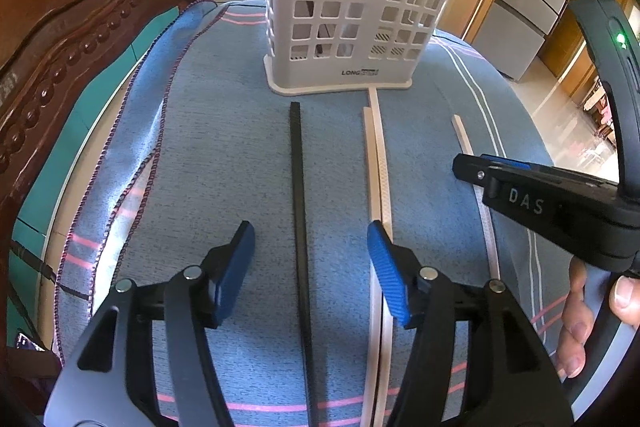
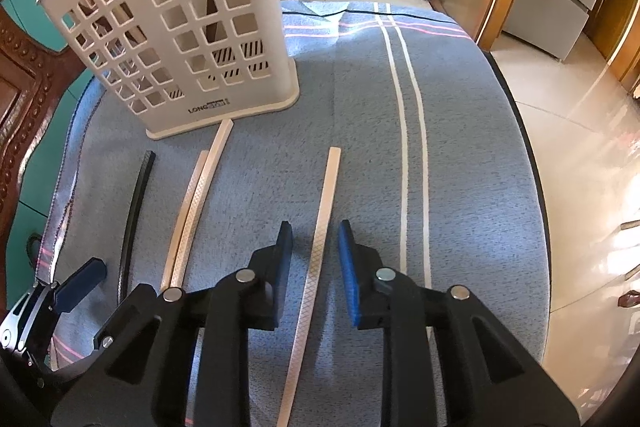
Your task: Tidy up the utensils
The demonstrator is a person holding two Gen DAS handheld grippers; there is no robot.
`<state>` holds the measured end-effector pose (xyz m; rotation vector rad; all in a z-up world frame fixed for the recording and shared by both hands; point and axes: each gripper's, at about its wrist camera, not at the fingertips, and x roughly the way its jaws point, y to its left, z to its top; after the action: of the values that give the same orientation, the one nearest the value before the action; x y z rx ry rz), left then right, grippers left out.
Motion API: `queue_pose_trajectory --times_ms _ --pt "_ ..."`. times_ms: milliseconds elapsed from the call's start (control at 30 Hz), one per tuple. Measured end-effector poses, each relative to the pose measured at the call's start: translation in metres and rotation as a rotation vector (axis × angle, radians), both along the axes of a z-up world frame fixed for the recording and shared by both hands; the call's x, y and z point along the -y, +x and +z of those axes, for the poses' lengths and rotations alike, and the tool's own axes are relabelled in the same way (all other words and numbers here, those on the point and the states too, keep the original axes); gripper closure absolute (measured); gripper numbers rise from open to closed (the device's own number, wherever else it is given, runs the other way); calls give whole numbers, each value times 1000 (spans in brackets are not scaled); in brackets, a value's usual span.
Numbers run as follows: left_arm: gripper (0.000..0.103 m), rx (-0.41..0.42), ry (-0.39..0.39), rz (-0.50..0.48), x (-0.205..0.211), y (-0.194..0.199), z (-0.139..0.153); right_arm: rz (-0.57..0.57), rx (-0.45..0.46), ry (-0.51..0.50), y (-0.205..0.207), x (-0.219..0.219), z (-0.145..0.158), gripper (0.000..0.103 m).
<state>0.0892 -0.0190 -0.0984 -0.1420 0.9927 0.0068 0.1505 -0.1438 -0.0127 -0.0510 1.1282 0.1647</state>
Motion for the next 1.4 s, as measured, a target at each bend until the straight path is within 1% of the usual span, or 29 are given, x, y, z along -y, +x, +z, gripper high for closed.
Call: queue_pose_trajectory --times_ms 200,233,300,467,667,900,1000,1100,1133,1200,1233,1300,1400 --pt "44 2 13 4 3 1 0 12 6 -24 1 -5 -3 79" --pt "45 5 12 14 2 2 0 12 6 -24 2 -5 -3 79" --pt "50 6 16 34 -3 1 -2 12 6 -24 2 -5 -3 79" --pt "58 7 26 84 -12 1 -2 12 6 -23 2 -5 -3 79" --pt "58 16 5 128 -23 -2 1 11 6 -23 2 -5 -3 79" --pt "58 21 -5 122 -26 1 3 41 14 -35 -1 -11 -4 79" --pt "58 21 -24 130 -32 0 5 62 16 -26 -3 -15 -4 94" --pt "58 16 -58 144 -45 2 6 73 16 -1 -5 -16 -2 95" --pt "58 8 -90 156 -54 3 5 72 19 3 -6 -15 0 96" --pt "58 -1 -120 174 -64 5 5 63 26 20 -6 -12 5 96" --pt "58 0 -129 183 -69 5 6 58 28 27 -6 -10 6 96" --pt "54 4 -134 186 -71 5 7 46 30 38 -6 -6 9 96" --pt "52 -1 -130 151 -65 13 10 31 18 44 -4 -1 9 96"
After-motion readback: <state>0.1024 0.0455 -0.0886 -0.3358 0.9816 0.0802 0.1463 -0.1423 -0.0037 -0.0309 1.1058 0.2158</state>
